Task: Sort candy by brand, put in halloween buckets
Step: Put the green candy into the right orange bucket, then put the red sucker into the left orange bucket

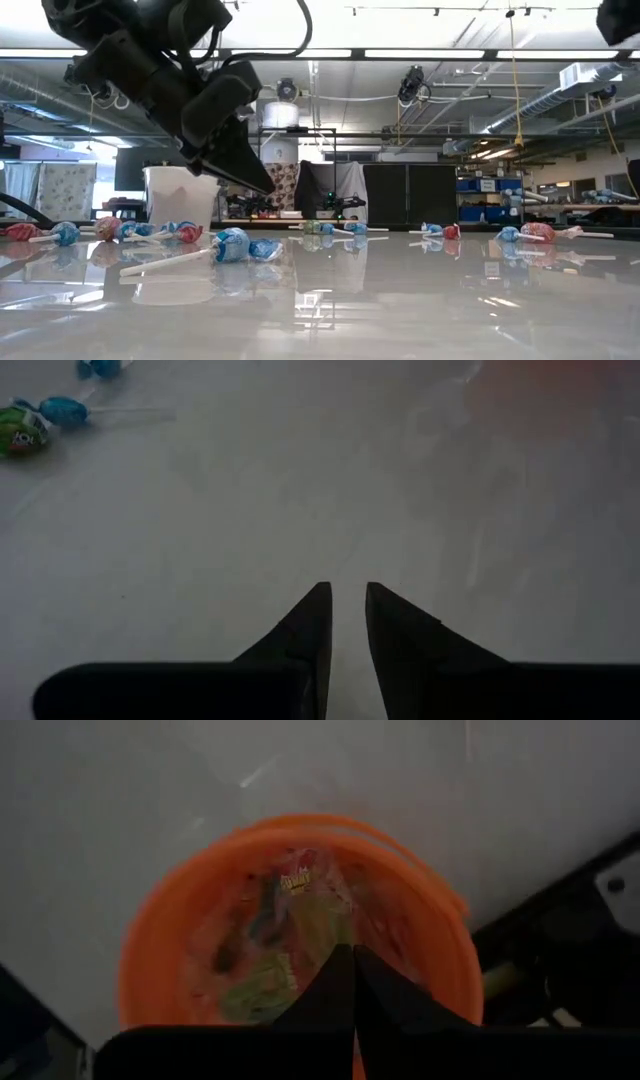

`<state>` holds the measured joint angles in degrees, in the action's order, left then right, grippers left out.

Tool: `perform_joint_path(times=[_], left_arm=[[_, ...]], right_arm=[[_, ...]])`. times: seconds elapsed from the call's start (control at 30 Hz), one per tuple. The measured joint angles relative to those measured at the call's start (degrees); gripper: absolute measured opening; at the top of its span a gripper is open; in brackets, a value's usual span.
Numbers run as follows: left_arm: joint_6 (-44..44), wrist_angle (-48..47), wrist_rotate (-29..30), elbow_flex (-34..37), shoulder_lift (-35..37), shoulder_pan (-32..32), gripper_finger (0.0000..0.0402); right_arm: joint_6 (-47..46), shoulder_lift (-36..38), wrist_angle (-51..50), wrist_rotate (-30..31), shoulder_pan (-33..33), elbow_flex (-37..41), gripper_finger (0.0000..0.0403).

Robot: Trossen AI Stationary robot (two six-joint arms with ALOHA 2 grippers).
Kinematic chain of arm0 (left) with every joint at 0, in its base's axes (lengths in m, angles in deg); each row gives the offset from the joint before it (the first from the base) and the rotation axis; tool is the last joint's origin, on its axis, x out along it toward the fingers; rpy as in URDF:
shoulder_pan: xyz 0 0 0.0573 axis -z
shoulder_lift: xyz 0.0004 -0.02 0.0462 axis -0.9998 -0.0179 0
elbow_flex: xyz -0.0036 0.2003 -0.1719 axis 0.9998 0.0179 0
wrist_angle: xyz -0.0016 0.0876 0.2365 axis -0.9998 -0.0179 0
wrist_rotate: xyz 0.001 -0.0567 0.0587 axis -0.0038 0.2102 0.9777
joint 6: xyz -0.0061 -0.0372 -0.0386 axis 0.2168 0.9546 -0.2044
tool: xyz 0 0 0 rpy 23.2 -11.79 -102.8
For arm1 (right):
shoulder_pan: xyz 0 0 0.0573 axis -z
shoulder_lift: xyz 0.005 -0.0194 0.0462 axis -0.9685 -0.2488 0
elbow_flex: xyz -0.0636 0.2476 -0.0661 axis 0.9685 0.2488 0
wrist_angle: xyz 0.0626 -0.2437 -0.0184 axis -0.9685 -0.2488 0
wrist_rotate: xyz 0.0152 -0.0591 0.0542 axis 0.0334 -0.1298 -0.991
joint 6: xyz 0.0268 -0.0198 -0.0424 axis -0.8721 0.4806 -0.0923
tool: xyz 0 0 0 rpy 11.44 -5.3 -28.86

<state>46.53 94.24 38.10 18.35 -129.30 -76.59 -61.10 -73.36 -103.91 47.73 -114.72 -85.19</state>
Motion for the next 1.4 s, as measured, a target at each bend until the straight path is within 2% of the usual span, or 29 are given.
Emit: perform_joint_path(times=[0.13, 0.27, 0.43, 0.57, 0.83, 1.07, 1.3, 1.4], left_arm=[[-0.3, -1.1, 0.0, 0.0, 0.0, 0.0, 0.0072], [-1.7, -1.7, 1.3, 0.0, 0.0, 0.0, 0.0072], [-4.6, -1.6, 3.2, 0.0, 0.0, 0.0, 0.0072], [-5.2, -1.5, 3.3, 0.0, 0.0, 0.0, 0.0072], [-7.9, -0.9, 2.0, 0.0, 0.0, 0.0, 0.0072], [-7.8, 0.2, 1.4, 0.0, 0.0, 0.1, 0.0072], [-8.2, 0.2, 1.3, 0.0, 0.0, 0.1, 0.0072], [-10.2, 0.2, 1.3, 0.0, 0.0, 0.1, 0.0072]], right_arm=[[-2.8, 0.0, 2.9, -1.8, -1.5, 3.8, 0.0013], [-5.0, -0.1, 4.5, -2.6, -2.3, 6.2, 0.0044], [-7.8, 0.0, 4.5, -1.7, -2.9, 4.8, 0.0092], [-8.3, 0.0, 4.5, 1.5, -3.0, 1.6, 0.0109], [-0.6, 0.1, 8.6, 16.2, -3.7, -3.4, 0.0107], [12.3, -1.2, 13.1, 35.2, -3.2, -1.6, 0.0105], [18.0, -4.1, 16.3, 38.4, 0.4, 2.3, 0.0105], [18.3, -5.7, 20.0, 46.8, 2.3, 4.9, 0.0105]])
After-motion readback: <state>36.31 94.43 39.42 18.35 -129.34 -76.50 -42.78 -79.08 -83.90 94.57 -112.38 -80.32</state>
